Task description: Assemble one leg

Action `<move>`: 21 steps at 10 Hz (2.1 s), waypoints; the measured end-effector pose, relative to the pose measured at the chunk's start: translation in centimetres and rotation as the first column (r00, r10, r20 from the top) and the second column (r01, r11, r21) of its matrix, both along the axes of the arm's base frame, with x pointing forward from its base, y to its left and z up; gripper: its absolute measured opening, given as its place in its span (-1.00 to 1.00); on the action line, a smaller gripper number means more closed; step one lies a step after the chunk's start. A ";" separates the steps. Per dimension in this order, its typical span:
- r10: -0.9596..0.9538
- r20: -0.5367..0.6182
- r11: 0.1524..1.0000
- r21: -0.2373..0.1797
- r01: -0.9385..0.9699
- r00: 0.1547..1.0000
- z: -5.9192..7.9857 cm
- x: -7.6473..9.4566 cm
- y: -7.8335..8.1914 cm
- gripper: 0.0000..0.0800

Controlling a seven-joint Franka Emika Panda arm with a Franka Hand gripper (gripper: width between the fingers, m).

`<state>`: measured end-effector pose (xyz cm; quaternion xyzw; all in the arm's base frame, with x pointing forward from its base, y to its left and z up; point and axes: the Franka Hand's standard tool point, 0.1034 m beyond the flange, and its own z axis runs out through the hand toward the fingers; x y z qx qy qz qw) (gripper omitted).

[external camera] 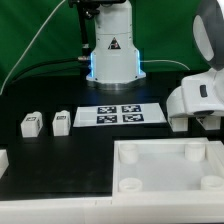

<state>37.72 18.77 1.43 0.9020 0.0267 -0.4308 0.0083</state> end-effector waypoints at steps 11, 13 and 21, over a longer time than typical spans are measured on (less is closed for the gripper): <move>-0.057 0.871 0.988 0.121 -0.100 0.488 14.8 10.5 -3.3 -0.27; -0.055 0.970 0.979 0.099 -0.181 0.237 16.1 12.8 -5.7 -0.27; -0.032 0.999 0.977 0.031 -0.209 -0.004 18.1 17.8 -8.8 -0.27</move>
Offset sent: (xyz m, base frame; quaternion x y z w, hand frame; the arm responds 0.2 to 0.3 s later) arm 0.0553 -0.0179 0.0962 0.0056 -0.0047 -0.0565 0.9984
